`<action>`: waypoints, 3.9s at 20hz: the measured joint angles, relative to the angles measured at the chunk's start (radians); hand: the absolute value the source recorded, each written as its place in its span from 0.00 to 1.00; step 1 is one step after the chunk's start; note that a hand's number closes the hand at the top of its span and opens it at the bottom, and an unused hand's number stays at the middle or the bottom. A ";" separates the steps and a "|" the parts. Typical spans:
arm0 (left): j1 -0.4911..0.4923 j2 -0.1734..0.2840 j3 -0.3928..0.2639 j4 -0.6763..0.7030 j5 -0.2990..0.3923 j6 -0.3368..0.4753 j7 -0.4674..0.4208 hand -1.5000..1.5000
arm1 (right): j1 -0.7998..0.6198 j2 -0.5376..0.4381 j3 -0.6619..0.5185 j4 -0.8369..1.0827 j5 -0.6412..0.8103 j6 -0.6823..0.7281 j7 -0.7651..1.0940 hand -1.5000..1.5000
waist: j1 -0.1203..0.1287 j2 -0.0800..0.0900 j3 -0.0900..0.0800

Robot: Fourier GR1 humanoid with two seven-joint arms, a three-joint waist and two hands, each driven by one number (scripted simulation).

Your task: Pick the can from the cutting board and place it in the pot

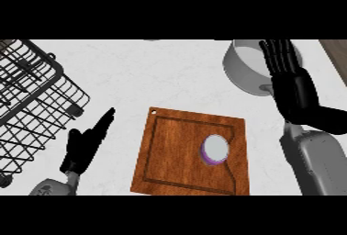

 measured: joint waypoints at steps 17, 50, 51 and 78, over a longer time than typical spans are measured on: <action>0.073 -0.091 0.157 -0.124 -0.005 0.229 -0.227 0.50 | 0.592 0.051 -0.021 -0.477 0.521 -0.537 -0.175 0.00 | -0.067 -0.053 -0.003; 0.070 -0.148 0.130 -0.189 -0.059 0.222 -0.258 0.50 | 0.853 0.173 0.718 -0.614 1.682 -0.055 1.083 0.00 | 0.027 -0.018 0.000; 0.062 -0.147 0.137 -0.182 -0.058 0.214 -0.256 0.50 | 0.818 0.170 0.710 -0.596 1.659 -0.046 1.101 0.00 | 0.027 -0.018 0.000; 0.073 -0.222 0.191 -0.209 -0.142 0.177 -0.216 0.50 | 0.463 0.221 0.609 -0.251 1.647 -0.157 1.172 1.00 | 0.017 -0.027 -0.001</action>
